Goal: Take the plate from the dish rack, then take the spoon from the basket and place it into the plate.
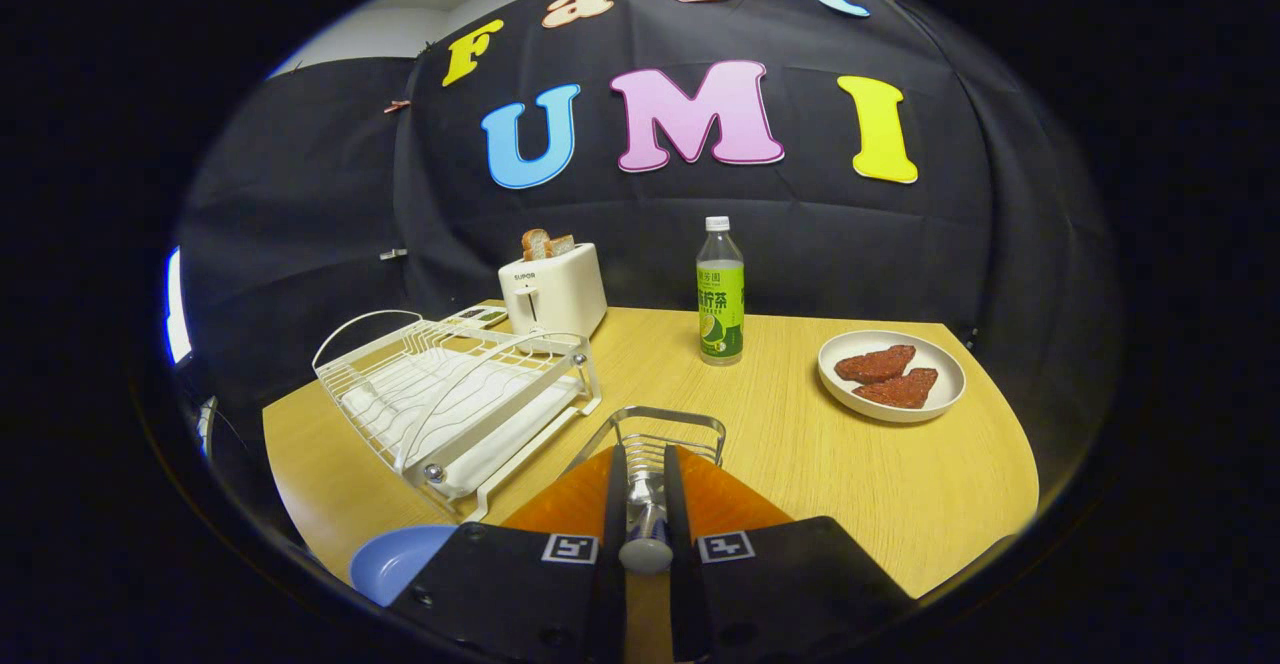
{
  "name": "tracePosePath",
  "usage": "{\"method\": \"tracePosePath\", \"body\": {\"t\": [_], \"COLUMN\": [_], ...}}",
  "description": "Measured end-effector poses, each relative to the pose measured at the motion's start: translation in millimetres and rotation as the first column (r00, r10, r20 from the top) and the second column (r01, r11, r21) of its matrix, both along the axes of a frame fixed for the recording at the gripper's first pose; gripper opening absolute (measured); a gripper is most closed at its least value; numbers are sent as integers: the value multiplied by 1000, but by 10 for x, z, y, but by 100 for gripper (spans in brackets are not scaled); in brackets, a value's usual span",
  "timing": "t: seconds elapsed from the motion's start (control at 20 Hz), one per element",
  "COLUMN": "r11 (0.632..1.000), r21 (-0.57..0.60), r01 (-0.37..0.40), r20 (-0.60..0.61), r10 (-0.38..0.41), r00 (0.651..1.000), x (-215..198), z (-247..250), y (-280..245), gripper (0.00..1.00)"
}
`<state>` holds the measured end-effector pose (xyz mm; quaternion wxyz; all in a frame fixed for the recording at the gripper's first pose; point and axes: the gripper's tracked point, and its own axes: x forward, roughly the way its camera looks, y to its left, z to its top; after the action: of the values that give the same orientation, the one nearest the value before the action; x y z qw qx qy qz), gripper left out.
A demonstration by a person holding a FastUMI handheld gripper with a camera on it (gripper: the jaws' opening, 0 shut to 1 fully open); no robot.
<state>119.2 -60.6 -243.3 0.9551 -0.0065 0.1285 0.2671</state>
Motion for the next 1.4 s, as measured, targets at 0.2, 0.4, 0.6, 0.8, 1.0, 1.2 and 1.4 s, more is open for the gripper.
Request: {"method": "tracePosePath", "body": {"t": [0.2,0.4,0.6,0.8,1.0,1.2,1.4], "r11": [1000,1000,1000,999,993,980,957], "r21": [-15,19,22,34,50,38,16], "r01": [-8,3,3,-37,-109,-197,-289], "r20": [-15,-10,8,19,21,3,-33], "r10": [8,-3,-3,37,108,197,290], "r00": [1000,1000,1000,999,994,980,957], "x": [5,7,-48,-272,-619,-984,-1272], "z": [53,328,629,956,1161,1101,788], "y": [11,-1,-62,-66,83,305,532], "gripper": [19,19,19,19,19,19,19]}}
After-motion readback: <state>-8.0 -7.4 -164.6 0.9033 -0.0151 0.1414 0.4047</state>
